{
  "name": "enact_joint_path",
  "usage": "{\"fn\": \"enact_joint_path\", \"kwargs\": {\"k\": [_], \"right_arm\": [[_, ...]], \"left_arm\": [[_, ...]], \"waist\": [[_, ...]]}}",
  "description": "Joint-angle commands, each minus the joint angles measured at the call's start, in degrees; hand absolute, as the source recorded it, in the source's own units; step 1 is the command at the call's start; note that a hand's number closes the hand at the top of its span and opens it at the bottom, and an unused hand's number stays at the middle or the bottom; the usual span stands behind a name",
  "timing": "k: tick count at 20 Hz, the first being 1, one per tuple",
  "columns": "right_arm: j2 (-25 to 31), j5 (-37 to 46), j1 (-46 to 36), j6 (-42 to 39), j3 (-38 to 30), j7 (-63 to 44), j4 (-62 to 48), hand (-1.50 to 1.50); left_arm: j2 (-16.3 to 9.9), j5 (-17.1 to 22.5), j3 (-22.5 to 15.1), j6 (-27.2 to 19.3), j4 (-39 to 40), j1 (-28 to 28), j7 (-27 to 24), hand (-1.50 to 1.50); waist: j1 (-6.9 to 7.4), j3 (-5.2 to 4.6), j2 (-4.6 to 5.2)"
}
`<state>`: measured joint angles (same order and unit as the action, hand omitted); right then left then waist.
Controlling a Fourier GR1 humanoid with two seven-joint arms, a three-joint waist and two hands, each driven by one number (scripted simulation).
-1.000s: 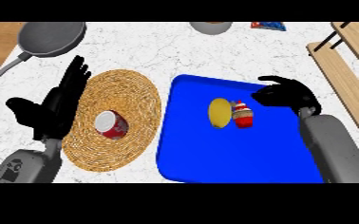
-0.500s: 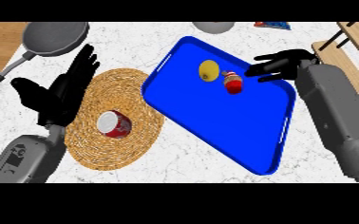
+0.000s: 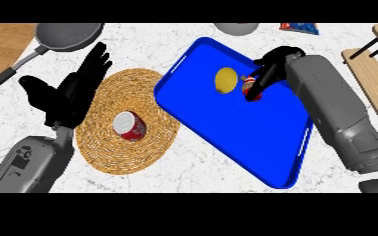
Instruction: Pick the cupcake from the tray and place it in the tiered shelf
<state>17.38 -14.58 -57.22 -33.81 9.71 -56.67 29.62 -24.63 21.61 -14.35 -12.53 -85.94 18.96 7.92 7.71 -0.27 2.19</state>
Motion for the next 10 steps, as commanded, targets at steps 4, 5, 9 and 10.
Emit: {"fn": "enact_joint_path", "kwargs": {"k": [4, 5, 9, 10], "right_arm": [[-3.6, 1.4, -5.8, -18.1, 7.1, -6.1, -8.9, -1.5], [-4.9, 2.4, -7.2, -17.7, 8.2, -5.8, -9.9, -1.5], [-5.2, 1.5, -10.5, -24.6, 8.7, -4.6, -15.7, -1.5], [-7.7, 2.5, -10.2, -23.4, 10.0, -4.1, -16.8, -1.5]], "left_arm": [[0.7, 0.1, 0.6, -0.2, 1.7, 1.5, 0.7, 0.0], [1.1, -0.7, -0.2, -1.2, 1.1, 2.2, 1.6, 0.0], [2.3, -1.2, 0.1, -1.8, 2.9, 2.5, 0.6, 0.0], [1.3, -0.7, 1.1, -0.2, 4.3, 1.3, -1.2, 0.0]], "waist": [[-0.9, 0.25, 0.15], [-0.37, 0.28, 0.14], [-2.03, 0.23, -0.08], [-2.12, 0.16, -0.13]]}}
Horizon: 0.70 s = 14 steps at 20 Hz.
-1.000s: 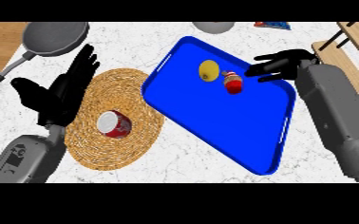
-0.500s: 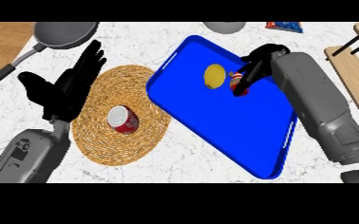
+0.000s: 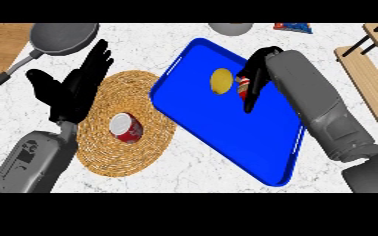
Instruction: Pick the cupcake from the tray and place it in the tiered shelf
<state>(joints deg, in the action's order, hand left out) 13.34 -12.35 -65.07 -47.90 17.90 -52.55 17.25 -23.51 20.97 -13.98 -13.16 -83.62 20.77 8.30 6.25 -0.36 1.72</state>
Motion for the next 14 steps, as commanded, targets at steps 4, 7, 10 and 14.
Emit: {"fn": "enact_joint_path", "kwargs": {"k": [4, 7, 10, 14], "right_arm": [[-4.6, 2.9, -5.3, -15.8, 5.3, -7.7, -8.6, -1.5], [-5.1, 4.5, -5.2, -19.0, 7.0, -4.9, -11.5, -1.5], [-7.8, 5.8, -8.0, -19.5, 8.0, -4.0, -14.7, -1.5], [-7.0, 7.7, -8.8, -23.3, 9.5, -0.7, -17.1, -1.5]], "left_arm": [[-0.4, 1.2, 1.5, 1.1, 0.8, 0.0, 0.4, 0.0], [-1.2, 0.8, 1.8, 1.6, 0.0, -1.1, -0.2, 0.0], [-0.8, -0.1, 1.3, 1.0, 0.6, -1.2, 0.2, 0.0], [0.4, -0.5, 2.3, -0.7, 1.8, 0.4, 0.6, 0.0]], "waist": [[-0.55, 0.24, -0.08], [-1.08, 0.3, -0.36], [-1.07, 0.3, -0.24], [-2.54, 0.34, -0.26]]}}
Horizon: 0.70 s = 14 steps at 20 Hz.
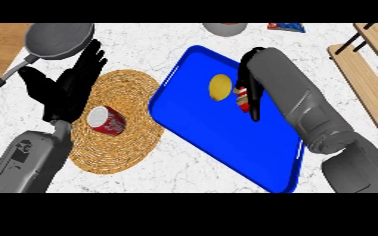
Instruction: Pick the cupcake from the tray and place it in the tiered shelf
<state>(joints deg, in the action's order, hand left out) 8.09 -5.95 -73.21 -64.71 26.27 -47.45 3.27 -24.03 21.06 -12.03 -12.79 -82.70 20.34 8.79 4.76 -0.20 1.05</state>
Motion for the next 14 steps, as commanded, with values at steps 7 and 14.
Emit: {"fn": "enact_joint_path", "kwargs": {"k": [7, 14], "right_arm": [[-3.5, 1.5, -1.0, -8.0, 0.5, -7.9, -3.2, -1.5], [-3.7, 3.9, 0.6, -7.4, 1.7, -5.2, -3.2, -1.5]], "left_arm": [[-1.4, 0.6, 2.1, 3.0, -0.6, -4.2, -1.8, 0.0], [0.5, -2.0, 1.8, -0.5, -2.6, -3.0, 1.2, 0.0]], "waist": [[-1.28, 0.11, -0.11], [-2.84, 0.21, -0.53]]}}
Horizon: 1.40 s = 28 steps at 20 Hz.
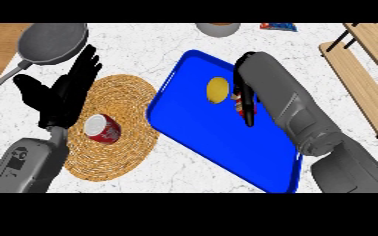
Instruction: Pick the cupcake from the tray and place it in the tiered shelf
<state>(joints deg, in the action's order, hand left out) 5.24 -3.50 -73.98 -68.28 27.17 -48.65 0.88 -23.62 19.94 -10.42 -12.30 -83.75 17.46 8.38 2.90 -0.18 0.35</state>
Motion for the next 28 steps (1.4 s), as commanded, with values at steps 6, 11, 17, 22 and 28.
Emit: {"fn": "enact_joint_path", "kwargs": {"k": [6, 11, 17, 22, 28], "right_arm": [[-1.6, 1.8, 3.2, -1.9, 0.3, -3.4, -0.8, -1.5], [-2.8, 2.0, 5.0, -0.3, -0.1, -5.4, -0.8, -1.5], [-1.1, 3.5, 7.4, -2.3, 1.0, -3.1, -0.2, -1.5], [-4.0, 2.7, 7.3, -0.9, -0.3, -2.3, 0.0, 1.5], [-3.2, 6.8, 14.8, 2.9, 2.9, 2.8, 10.2, 1.5]], "left_arm": [[-0.2, -1.0, 2.0, 0.7, -1.3, -2.4, -0.5, 0.0], [-0.1, -0.8, 2.5, 2.4, 0.6, -2.1, -0.4, 0.0], [-0.1, -1.7, 3.2, 1.0, 0.4, -0.4, 1.6, 0.0], [0.7, -2.1, 3.0, 2.7, 1.3, -1.0, -0.9, 0.0], [0.7, -2.0, 4.2, 1.4, -1.0, -2.8, 1.0, 0.0]], "waist": [[-1.0, 0.17, 0.24], [-1.01, 0.15, 0.3], [-2.17, 0.19, -0.11], [-1.8, 0.17, 0.13], [-2.56, 0.23, -0.31]]}}
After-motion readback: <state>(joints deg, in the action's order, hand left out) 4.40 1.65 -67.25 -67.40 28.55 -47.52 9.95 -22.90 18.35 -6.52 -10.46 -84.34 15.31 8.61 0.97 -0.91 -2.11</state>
